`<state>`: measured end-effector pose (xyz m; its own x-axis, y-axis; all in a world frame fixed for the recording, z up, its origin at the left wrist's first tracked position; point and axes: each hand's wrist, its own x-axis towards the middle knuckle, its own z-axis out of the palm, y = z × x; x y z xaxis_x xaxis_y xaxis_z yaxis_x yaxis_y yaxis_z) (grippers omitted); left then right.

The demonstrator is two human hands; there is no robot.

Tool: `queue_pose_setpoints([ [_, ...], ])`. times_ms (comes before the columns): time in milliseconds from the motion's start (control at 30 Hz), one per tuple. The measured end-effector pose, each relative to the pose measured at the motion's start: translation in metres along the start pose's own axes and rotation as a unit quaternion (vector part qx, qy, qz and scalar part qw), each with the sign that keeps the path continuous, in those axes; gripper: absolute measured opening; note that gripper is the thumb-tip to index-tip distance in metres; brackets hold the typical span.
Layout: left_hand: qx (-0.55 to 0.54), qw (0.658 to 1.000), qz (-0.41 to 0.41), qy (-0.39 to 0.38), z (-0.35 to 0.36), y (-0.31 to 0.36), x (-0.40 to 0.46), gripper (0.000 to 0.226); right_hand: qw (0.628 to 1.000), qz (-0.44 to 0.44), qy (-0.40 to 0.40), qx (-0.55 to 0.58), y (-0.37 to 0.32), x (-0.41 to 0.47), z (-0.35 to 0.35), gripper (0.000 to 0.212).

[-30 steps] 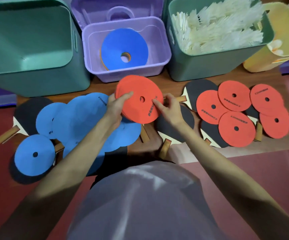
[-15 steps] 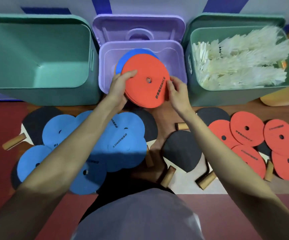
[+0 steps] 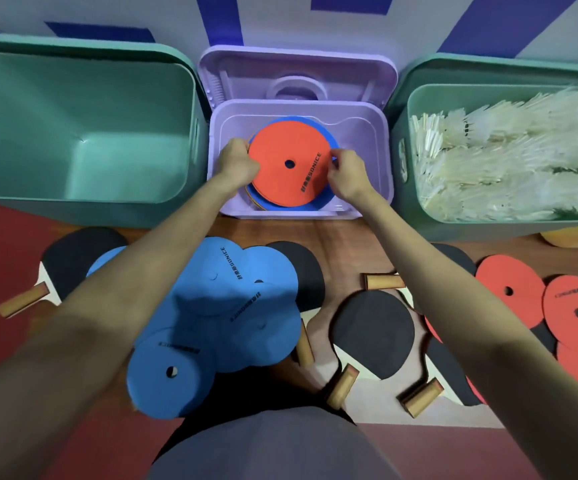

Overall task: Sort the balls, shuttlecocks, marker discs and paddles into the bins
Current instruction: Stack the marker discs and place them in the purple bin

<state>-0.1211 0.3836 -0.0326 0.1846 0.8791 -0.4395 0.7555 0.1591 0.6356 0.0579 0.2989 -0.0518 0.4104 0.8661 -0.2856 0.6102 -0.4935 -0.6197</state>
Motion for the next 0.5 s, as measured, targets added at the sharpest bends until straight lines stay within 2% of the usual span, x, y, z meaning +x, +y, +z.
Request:
queue_pose_setpoints([
  [167, 0.006, 1.0, 0.003, 0.001, 0.001, -0.006, 0.003, 0.008, 0.999, -0.002, -0.029, -0.046, -0.004, -0.004, 0.009, 0.014],
  [267, 0.017, 0.999, 0.036, 0.001, 0.003, -0.006, -0.008, 0.033, 0.994, -0.024, -0.019, -0.101, -0.006, -0.017, 0.006, 0.008],
  [333, 0.063, 0.995, 0.079, -0.001, 0.004, -0.008, -0.018, 0.05, 0.989, -0.044, -0.009, -0.14, -0.005, -0.027, 0.002, 0.016],
  [500, 0.171, 0.963, 0.208, 0.009, 0.001, -0.012, -0.056, 0.054, 0.957, -0.09, 0.026, -0.275, -0.007, -0.069, -0.008, 0.041],
])
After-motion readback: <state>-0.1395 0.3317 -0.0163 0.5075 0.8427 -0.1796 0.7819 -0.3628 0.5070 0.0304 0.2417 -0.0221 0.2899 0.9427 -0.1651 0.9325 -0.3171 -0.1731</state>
